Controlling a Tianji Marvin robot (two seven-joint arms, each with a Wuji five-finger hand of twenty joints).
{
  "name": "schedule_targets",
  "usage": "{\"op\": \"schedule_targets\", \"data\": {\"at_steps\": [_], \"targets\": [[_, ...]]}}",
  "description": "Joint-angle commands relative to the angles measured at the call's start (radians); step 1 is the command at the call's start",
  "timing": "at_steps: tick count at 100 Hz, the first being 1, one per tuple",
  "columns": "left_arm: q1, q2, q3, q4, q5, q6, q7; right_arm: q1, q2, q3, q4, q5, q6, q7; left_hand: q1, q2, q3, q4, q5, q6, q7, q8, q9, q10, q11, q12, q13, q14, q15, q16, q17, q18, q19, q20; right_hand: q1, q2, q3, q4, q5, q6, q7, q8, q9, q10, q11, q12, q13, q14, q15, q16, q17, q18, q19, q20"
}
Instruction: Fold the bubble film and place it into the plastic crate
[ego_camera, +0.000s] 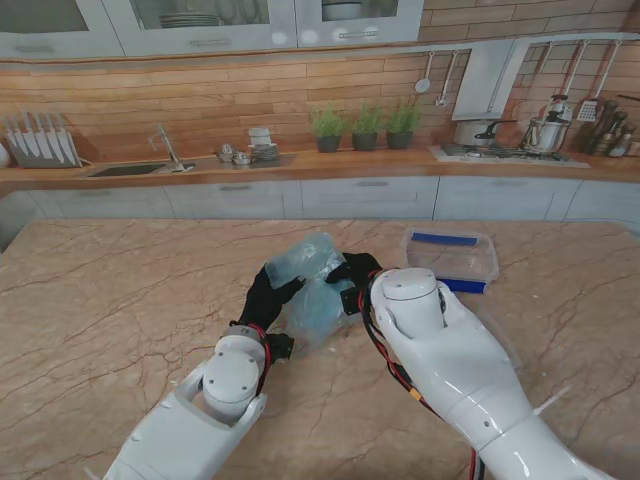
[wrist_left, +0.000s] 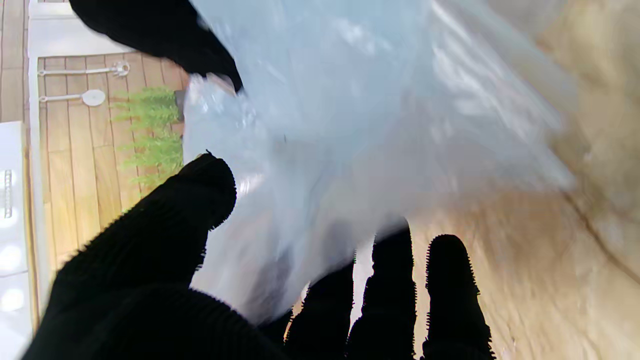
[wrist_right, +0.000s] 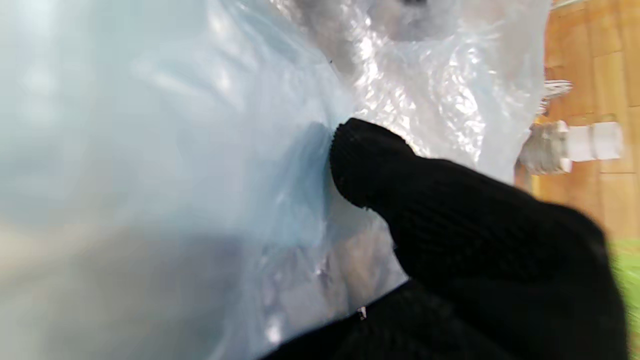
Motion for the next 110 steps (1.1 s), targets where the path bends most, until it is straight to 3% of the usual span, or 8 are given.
{"op": "schedule_targets", "data": {"at_steps": [1,20,38,48,57,79,104,110], "targets": [[0.025,0.03,-0.023,-0.034,0.032,-0.022,-0.014,-0.016,0.02,0.0,-0.016,-0.048,-0.054,0.0,-0.039,-0.041,-0.026,-0.012,0.016,-0.01,-0.036,-0.002,-0.025,0.002,-0.024,-0.01,-0.026,0.003,-0.017,-0.014,-0.017,-0.004,-0.016,0.019,0.041,-0.066,0.048,-0.025,0.03,-0.041,0.034,-0.005,0.018,-0.006,0.039,0.01,0.009,0.006,0.052,0.016,-0.018,-0.04,0.023,0.005],[0.061,0.073,-0.063,-0.078,0.233,-0.085,-0.016,-0.052,0.07,-0.03,-0.043,-0.252,-0.234,0.02,-0.038,-0.027,-0.079,-0.012,0.03,-0.017,-0.072,0.003,-0.032,0.013,-0.083,-0.027,-0.055,0.001,-0.094,-0.049,-0.03,-0.013,-0.115,0.005,0.036,-0.067,0.053,-0.023,0.03,-0.044,0.031,-0.011,0.019,-0.011,0.043,0.004,0.006,0.005,0.057,0.012,-0.027,-0.042,-0.004,-0.01],[0.086,0.105,-0.075,-0.112,0.413,-0.145,-0.001,-0.075,0.113,-0.067,-0.049,-0.442,-0.427,0.036,-0.044,-0.022,-0.098,-0.013,0.034,-0.014,-0.149,-0.029,-0.104,0.023,-0.158,-0.074,-0.119,-0.009,-0.205,-0.118,-0.021,-0.049,-0.339,-0.084,0.028,-0.056,0.049,-0.019,0.017,-0.052,0.019,-0.017,0.015,-0.021,0.044,0.003,0.004,-0.009,0.057,0.011,-0.026,-0.051,-0.017,-0.021],[0.092,0.122,-0.072,-0.125,0.474,-0.179,-0.016,-0.08,0.132,-0.085,-0.047,-0.525,-0.521,0.044,-0.036,-0.013,-0.117,-0.008,-0.062,-0.093,-0.25,-0.105,-0.193,0.013,-0.215,-0.13,-0.161,-0.016,-0.282,-0.175,-0.019,-0.064,-0.481,-0.128,0.024,-0.05,0.042,-0.012,0.014,-0.061,0.019,-0.016,0.015,-0.027,0.047,0.004,0.004,-0.02,0.058,0.014,-0.022,-0.061,-0.024,-0.027],[0.094,0.136,-0.07,-0.133,0.524,-0.201,-0.033,-0.084,0.147,-0.096,-0.048,-0.572,-0.59,0.061,-0.048,-0.022,-0.122,-0.01,-0.068,-0.12,-0.349,-0.192,-0.223,0.003,-0.286,-0.192,-0.199,-0.022,-0.344,-0.226,-0.021,-0.085,-0.609,-0.152,0.025,-0.051,0.041,-0.009,0.02,-0.063,0.022,-0.015,0.015,-0.029,0.047,0.003,0.004,-0.02,0.058,0.015,-0.026,-0.06,-0.032,-0.031],[0.099,0.168,-0.073,-0.149,0.578,-0.222,-0.124,-0.091,0.177,-0.116,-0.05,-0.646,-0.727,0.107,-0.072,-0.058,-0.121,-0.008,-0.088,-0.129,-0.582,-0.262,-0.292,-0.001,-0.438,-0.236,-0.248,-0.035,-0.454,-0.319,-0.011,-0.128,-0.828,-0.181,0.024,-0.05,0.039,-0.005,0.031,-0.076,0.026,-0.014,0.018,-0.037,0.042,-0.002,0.001,-0.02,0.055,0.018,-0.034,-0.057,-0.058,-0.043],[0.093,0.187,-0.084,-0.144,0.581,-0.222,-0.201,-0.089,0.204,-0.11,-0.048,-0.674,-0.888,0.162,-0.076,-0.083,-0.073,-0.013,-0.09,-0.146,-0.607,-0.322,-0.292,-0.028,-0.453,-0.273,-0.247,-0.071,-0.488,-0.341,-0.017,-0.116,-0.848,-0.18,0.03,-0.031,0.039,-0.011,0.044,-0.115,0.051,0.015,0.012,-0.064,0.028,0.006,-0.019,-0.02,0.037,0.034,-0.058,-0.063,-0.111,-0.05],[0.091,0.189,-0.087,-0.142,0.554,-0.239,-0.224,-0.085,0.209,-0.108,-0.048,-0.685,-0.911,0.169,-0.069,-0.1,-0.051,-0.013,-0.088,-0.146,-0.59,-0.313,-0.229,-0.036,-0.407,-0.241,-0.216,-0.074,-0.468,-0.34,-0.01,-0.109,-0.85,-0.183,0.031,-0.023,0.037,-0.012,0.048,-0.124,0.056,0.023,0.011,-0.065,0.025,0.01,-0.022,-0.022,0.034,0.038,-0.063,-0.063,-0.121,-0.05]]}}
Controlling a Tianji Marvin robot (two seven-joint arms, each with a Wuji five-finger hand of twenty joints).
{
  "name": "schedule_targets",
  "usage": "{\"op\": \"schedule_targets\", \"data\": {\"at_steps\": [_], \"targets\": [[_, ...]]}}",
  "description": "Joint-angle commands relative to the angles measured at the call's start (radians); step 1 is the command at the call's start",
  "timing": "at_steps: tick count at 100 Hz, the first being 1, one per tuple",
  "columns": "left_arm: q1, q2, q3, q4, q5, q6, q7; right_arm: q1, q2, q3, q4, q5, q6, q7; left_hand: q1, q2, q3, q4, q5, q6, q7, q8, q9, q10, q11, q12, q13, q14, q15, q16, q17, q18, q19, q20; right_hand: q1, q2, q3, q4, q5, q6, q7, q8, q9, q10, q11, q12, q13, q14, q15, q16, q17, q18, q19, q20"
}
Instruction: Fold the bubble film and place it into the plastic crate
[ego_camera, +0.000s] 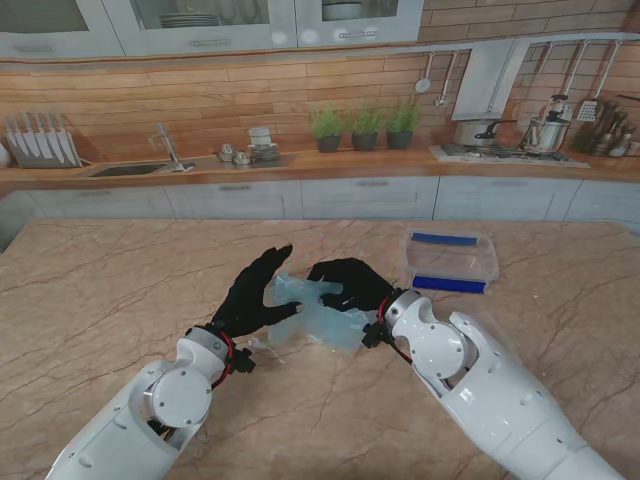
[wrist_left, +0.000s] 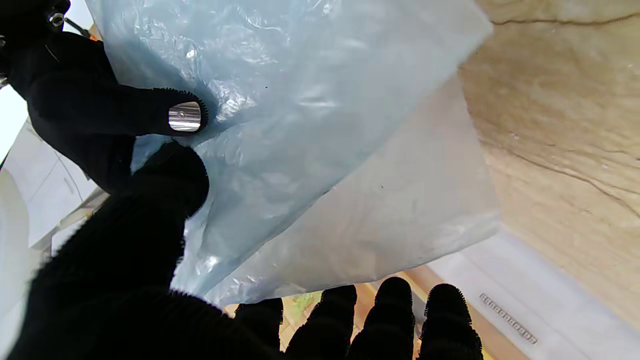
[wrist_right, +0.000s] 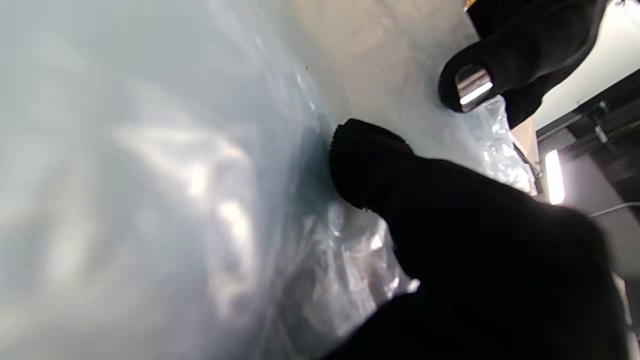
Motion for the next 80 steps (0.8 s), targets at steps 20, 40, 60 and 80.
{"op": "schedule_targets", "data": {"at_steps": [20,40,60,80], "targets": [[-0.007,-0.008,0.014,0.021,-0.175,-0.072,-0.033,0.015,0.009,0.001,-0.008,-0.006,-0.026,0.016,0.022,-0.09,0.16,-0.028,0.009,0.032,0.188,0.203,0.305,-0.095,0.252,0.083,0.158,-0.061,0.092,0.013,0.046,-0.008,-0.039,-0.047,0.033,-0.009,0.016,-0.015,0.023,-0.051,0.031,0.025,0.007,-0.022,-0.008,0.023,-0.024,-0.026,0.011,0.028,-0.017,-0.036,-0.031,0.002],[-0.021,-0.022,0.037,0.044,-0.145,-0.098,0.03,0.017,0.005,0.007,-0.012,0.033,-0.001,0.026,0.097,-0.077,0.263,-0.032,0.253,-0.032,0.64,0.398,0.561,-0.111,0.372,0.165,0.345,-0.06,0.219,0.074,0.16,0.041,0.0,-0.053,0.03,0.004,0.008,-0.014,0.015,-0.046,0.026,0.025,0.0,-0.015,-0.011,0.032,-0.028,-0.025,0.007,0.033,-0.02,-0.033,-0.038,0.008],[-0.024,-0.023,0.045,0.042,-0.18,-0.093,0.008,0.011,0.004,0.017,-0.022,0.05,0.016,0.029,0.251,-0.119,0.172,-0.092,0.313,-0.092,1.114,0.847,0.666,-0.092,0.401,0.179,0.424,-0.062,0.28,0.07,0.253,0.051,0.056,-0.029,0.03,0.014,0.003,-0.016,0.013,-0.043,0.023,0.024,-0.002,-0.012,-0.014,0.036,-0.03,-0.024,0.006,0.037,-0.022,-0.032,-0.042,0.013],[-0.016,-0.025,0.04,0.026,-0.316,-0.102,-0.054,0.012,0.005,0.026,-0.031,0.058,0.048,0.042,0.278,-0.065,0.169,-0.078,0.3,-0.063,1.227,0.989,0.8,-0.072,0.399,0.286,0.572,-0.004,0.472,0.116,0.261,0.054,0.744,0.055,0.028,0.025,-0.006,-0.013,0.003,-0.03,0.014,0.017,-0.006,-0.003,-0.022,0.034,-0.033,-0.022,0.001,0.037,-0.026,-0.031,-0.047,0.018]]}}
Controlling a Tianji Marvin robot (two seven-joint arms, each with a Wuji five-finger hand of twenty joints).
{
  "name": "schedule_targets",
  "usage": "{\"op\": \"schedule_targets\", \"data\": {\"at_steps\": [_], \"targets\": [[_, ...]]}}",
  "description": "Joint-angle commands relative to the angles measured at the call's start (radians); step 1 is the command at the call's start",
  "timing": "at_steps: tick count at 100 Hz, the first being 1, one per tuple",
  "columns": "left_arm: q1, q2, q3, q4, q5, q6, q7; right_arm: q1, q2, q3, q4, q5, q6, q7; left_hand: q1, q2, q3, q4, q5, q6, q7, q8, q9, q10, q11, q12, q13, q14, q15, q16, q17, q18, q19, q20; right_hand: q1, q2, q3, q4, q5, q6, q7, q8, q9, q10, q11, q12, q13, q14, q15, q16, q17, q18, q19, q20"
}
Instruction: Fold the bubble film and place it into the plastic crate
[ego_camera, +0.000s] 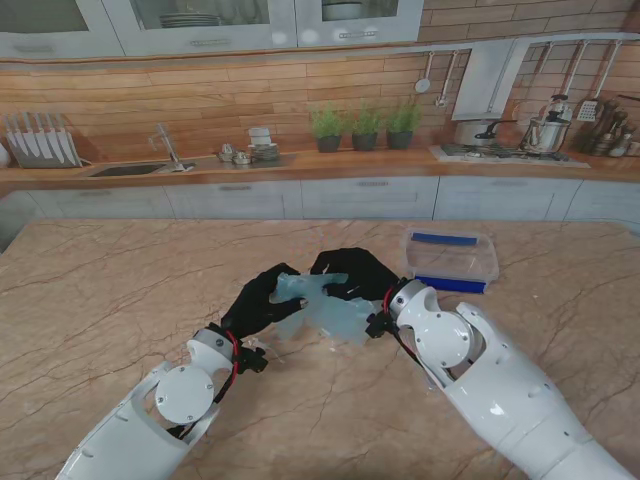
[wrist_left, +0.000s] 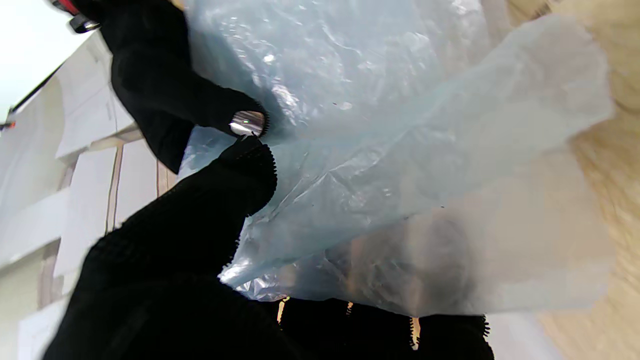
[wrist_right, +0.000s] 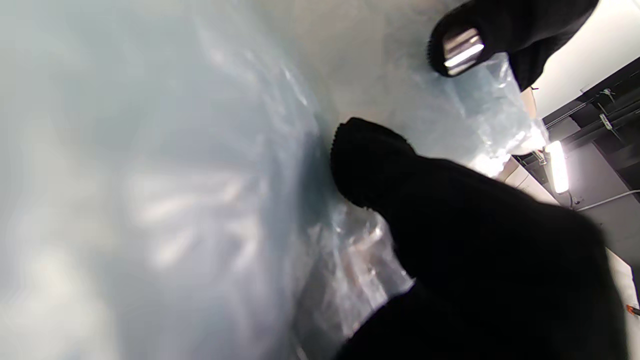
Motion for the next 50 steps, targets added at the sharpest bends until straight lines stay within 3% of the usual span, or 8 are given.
{"op": "schedule_targets", "data": {"at_steps": [1,17,36,42,50], "targets": [[0.011,-0.007,-0.001,-0.017,-0.003,-0.005,-0.016,-0.003,-0.003,0.002,-0.012,0.013,0.018,0.01,0.043,0.024,-0.013,-0.011,0.01,-0.014,0.065,0.048,0.043,0.0,-0.004,0.028,0.037,0.005,0.042,0.015,-0.04,-0.014,0.207,-0.016,0.028,0.024,0.007,-0.011,-0.002,-0.016,0.012,0.003,-0.006,-0.001,-0.009,0.009,-0.021,-0.022,0.003,0.011,-0.013,-0.03,-0.014,0.021],[0.013,-0.026,0.012,-0.014,-0.051,-0.014,0.021,-0.003,-0.004,0.003,-0.019,0.061,0.053,0.036,0.076,0.069,0.014,0.009,-0.061,-0.053,0.034,0.07,0.071,-0.003,-0.028,0.017,0.05,0.001,0.059,0.003,-0.026,-0.028,0.279,-0.008,0.027,0.034,-0.002,-0.01,-0.007,-0.011,0.006,-0.004,-0.009,0.007,-0.014,0.008,-0.027,-0.017,-0.002,0.012,-0.021,-0.025,-0.02,0.025],[0.021,-0.041,0.019,-0.027,-0.138,-0.001,0.034,-0.001,-0.009,0.002,-0.019,0.092,0.075,0.041,0.106,0.08,0.084,0.005,-0.142,-0.064,-0.035,0.043,0.123,-0.011,-0.039,0.044,0.097,0.027,0.107,0.002,0.036,-0.004,0.304,-0.011,0.026,0.041,-0.009,-0.008,-0.01,-0.003,-0.002,-0.012,-0.011,0.013,-0.018,0.008,-0.029,-0.013,-0.004,0.015,-0.024,-0.023,-0.023,0.03],[0.026,-0.043,0.017,-0.037,-0.172,0.018,0.028,-0.001,-0.01,0.003,-0.02,0.096,0.08,0.04,0.148,0.082,0.072,0.002,-0.153,-0.043,-0.043,0.034,0.106,0.004,-0.032,0.087,0.17,0.06,0.165,0.017,0.138,0.067,0.351,-0.001,0.026,0.044,-0.011,-0.008,-0.016,0.003,-0.009,-0.016,-0.013,0.017,-0.019,0.008,-0.031,-0.011,-0.005,0.015,-0.026,-0.023,-0.024,0.031],[0.033,-0.04,0.01,-0.054,-0.208,0.055,-0.001,-0.002,-0.01,0.005,-0.022,0.098,0.083,0.041,0.222,0.095,0.043,0.011,-0.167,-0.026,-0.087,0.002,0.068,0.008,-0.03,0.169,0.258,0.062,0.238,0.033,0.278,0.096,0.415,-0.009,0.023,0.049,-0.015,-0.008,-0.021,0.006,-0.017,-0.022,-0.016,0.018,-0.021,0.008,-0.032,-0.012,-0.005,0.017,-0.027,-0.021,-0.025,0.033]]}}
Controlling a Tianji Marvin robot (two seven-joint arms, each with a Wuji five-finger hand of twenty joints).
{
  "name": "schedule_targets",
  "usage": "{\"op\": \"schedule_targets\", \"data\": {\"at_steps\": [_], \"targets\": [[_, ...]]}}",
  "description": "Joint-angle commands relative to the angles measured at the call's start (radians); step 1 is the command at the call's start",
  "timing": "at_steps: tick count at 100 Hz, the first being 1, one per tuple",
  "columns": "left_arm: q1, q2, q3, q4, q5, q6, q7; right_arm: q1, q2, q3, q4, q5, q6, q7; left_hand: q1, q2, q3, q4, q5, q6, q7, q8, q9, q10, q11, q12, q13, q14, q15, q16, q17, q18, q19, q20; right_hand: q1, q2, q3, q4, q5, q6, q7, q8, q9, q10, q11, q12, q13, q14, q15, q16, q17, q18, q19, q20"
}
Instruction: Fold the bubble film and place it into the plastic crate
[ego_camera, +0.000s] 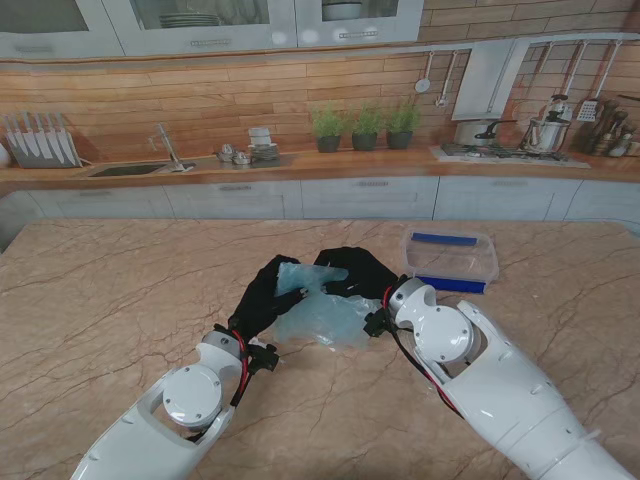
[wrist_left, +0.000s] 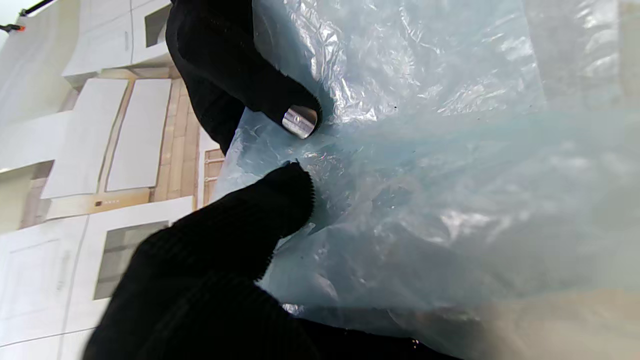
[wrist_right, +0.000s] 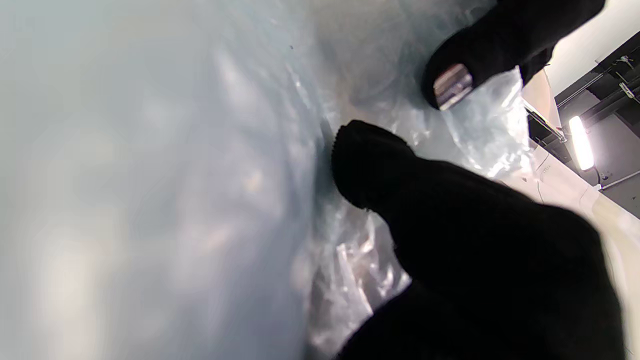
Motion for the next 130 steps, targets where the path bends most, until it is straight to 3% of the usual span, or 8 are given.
{"op": "schedule_targets", "data": {"at_steps": [1,14,26,38,55,64,87,130], "targets": [[0.015,-0.006,-0.003,-0.021,0.001,0.027,-0.02,-0.003,-0.005,0.002,-0.009,0.001,0.004,0.0,0.085,0.021,-0.01,0.011,-0.032,-0.009,-0.063,-0.04,-0.014,0.003,0.006,0.06,0.074,0.0,0.064,0.021,0.095,0.029,0.077,-0.007,0.023,0.029,-0.005,-0.009,-0.021,-0.006,-0.014,-0.008,-0.015,0.012,-0.01,0.007,-0.017,-0.012,-0.004,0.015,-0.014,-0.021,-0.016,0.025],[0.018,-0.003,-0.007,-0.036,-0.002,0.078,-0.035,-0.006,-0.001,0.011,-0.021,-0.002,0.004,0.011,0.127,0.035,-0.011,0.018,0.067,0.126,-0.467,-0.534,-0.045,0.027,0.014,0.092,0.096,-0.005,0.116,0.146,0.245,0.014,0.223,-0.063,0.016,0.042,-0.015,-0.008,-0.028,-0.001,-0.025,-0.016,-0.021,0.012,-0.018,0.001,-0.026,-0.01,-0.017,0.012,-0.021,-0.02,-0.02,0.028],[0.018,0.0,-0.006,-0.043,0.0,0.101,-0.045,-0.007,0.005,0.019,-0.033,-0.011,-0.002,0.023,0.138,0.043,0.004,0.01,0.134,0.177,-0.512,-0.607,-0.06,0.046,0.031,0.111,0.083,0.005,0.143,0.217,0.235,0.021,0.285,-0.038,0.014,0.047,-0.021,-0.006,-0.029,-0.001,-0.028,-0.021,-0.022,0.01,-0.022,-0.002,-0.028,-0.009,-0.028,0.009,-0.024,-0.019,-0.024,0.03],[0.017,0.0,-0.004,-0.045,0.007,0.113,-0.045,-0.008,0.016,0.027,-0.051,-0.014,-0.003,0.058,0.154,0.053,0.019,-0.005,0.262,0.112,-0.369,-0.513,-0.065,0.042,0.05,0.193,0.069,0.023,0.179,0.323,0.212,0.03,0.319,0.109,-0.02,0.078,-0.055,0.01,-0.065,0.007,-0.045,-0.035,-0.055,0.013,-0.043,-0.011,-0.053,-0.012,-0.074,0.006,-0.04,-0.015,-0.048,0.033],[0.032,-0.009,-0.017,-0.065,-0.001,0.135,-0.007,-0.014,0.031,0.056,-0.08,-0.048,0.002,0.09,0.179,0.063,0.005,-0.008,0.225,0.038,-0.12,-0.249,-0.083,0.029,0.07,0.32,0.048,0.034,0.252,0.436,0.187,0.008,0.387,0.283,-0.147,0.147,-0.236,0.068,-0.173,0.03,-0.149,-0.04,-0.223,0.026,-0.084,-0.025,-0.186,0.0,-0.24,-0.018,-0.11,0.0,-0.128,0.058],[0.045,-0.005,-0.038,-0.082,-0.027,0.147,-0.022,-0.022,0.04,0.087,-0.103,-0.103,0.008,0.091,0.184,0.071,0.006,-0.01,0.214,0.04,-0.113,-0.222,-0.095,0.023,0.075,0.336,0.036,0.032,0.253,0.449,0.172,0.005,0.384,0.3,-0.217,0.174,-0.301,0.118,-0.22,0.035,-0.262,0.052,-0.312,0.018,-0.134,-0.038,-0.272,0.004,-0.368,-0.063,-0.165,0.006,-0.207,0.065],[0.07,-0.005,-0.076,-0.11,-0.072,0.144,-0.02,-0.031,0.055,0.194,-0.143,-0.243,0.037,0.081,0.19,0.087,0.016,-0.017,0.194,0.053,-0.138,-0.204,-0.125,0.021,0.082,0.323,0.01,0.03,0.207,0.463,0.128,0.011,0.326,0.301,-0.298,0.175,-0.362,0.113,-0.299,0.033,-0.308,0.069,-0.407,-0.002,-0.2,-0.057,-0.383,-0.017,-0.585,-0.155,-0.25,-0.002,-0.399,0.015],[0.127,-0.013,-0.142,-0.178,-0.166,0.127,0.016,0.009,0.128,0.294,-0.033,-0.703,-0.037,0.183,0.185,0.11,0.084,-0.005,0.124,0.074,-0.198,-0.213,-0.227,0.031,0.126,0.285,-0.044,0.042,0.143,0.553,0.047,-0.022,0.315,0.355,-0.339,0.123,-0.374,0.099,-0.513,0.086,-0.323,0.072,-0.544,-0.039,-0.225,-0.069,-0.499,-0.063,-0.722,-0.228,-0.319,-0.058,-0.566,0.011]]}}
